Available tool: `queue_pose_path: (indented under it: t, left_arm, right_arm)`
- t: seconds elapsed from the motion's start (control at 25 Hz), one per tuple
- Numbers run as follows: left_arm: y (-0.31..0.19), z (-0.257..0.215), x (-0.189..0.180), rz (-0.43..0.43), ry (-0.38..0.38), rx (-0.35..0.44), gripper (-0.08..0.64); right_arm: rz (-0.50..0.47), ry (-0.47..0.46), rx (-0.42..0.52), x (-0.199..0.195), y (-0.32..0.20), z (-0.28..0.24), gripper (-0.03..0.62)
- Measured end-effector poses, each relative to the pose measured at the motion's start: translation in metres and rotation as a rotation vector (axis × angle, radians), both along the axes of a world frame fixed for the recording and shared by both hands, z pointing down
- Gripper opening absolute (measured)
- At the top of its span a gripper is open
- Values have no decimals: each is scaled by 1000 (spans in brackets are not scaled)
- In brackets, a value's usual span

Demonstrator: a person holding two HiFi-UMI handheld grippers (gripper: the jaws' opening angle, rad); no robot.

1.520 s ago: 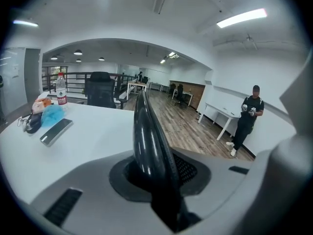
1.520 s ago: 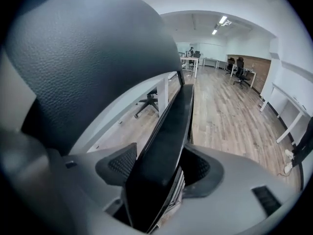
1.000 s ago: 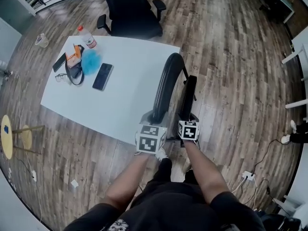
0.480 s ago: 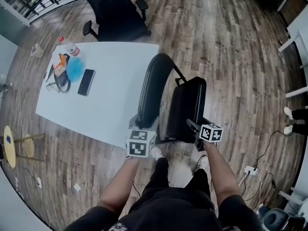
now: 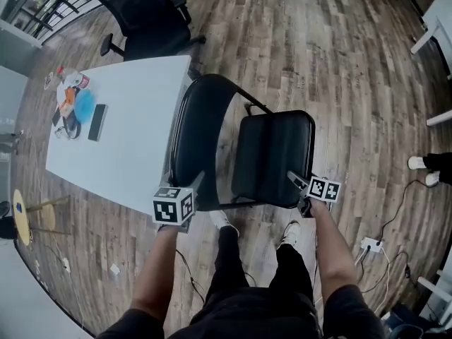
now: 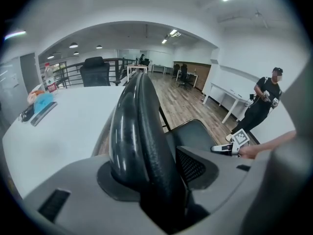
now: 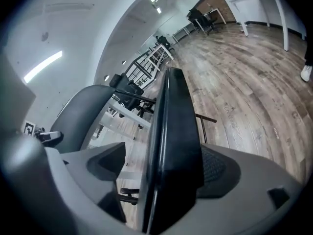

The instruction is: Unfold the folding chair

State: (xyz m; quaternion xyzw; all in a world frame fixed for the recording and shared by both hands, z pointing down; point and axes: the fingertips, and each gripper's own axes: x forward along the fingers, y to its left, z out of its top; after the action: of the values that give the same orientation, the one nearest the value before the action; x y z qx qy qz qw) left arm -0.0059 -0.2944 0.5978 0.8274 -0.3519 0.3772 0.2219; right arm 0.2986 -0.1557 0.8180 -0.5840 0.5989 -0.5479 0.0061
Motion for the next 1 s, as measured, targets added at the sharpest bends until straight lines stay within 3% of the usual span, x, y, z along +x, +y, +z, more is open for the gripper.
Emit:
queue_pose_path:
  t: [0.2, 0.48, 1.0]
  left_arm:
    - [27, 26, 43, -5, -28, 2, 225]
    - [59, 61, 92, -10, -34, -8, 224]
    - [74, 120, 127, -19, -11, -36, 224]
  right_arm:
    - [18, -56, -17, 65, 40, 61, 420]
    - [7, -101, -28, 126, 81, 141, 420]
    - [14, -164, 2, 181, 112, 233, 419]
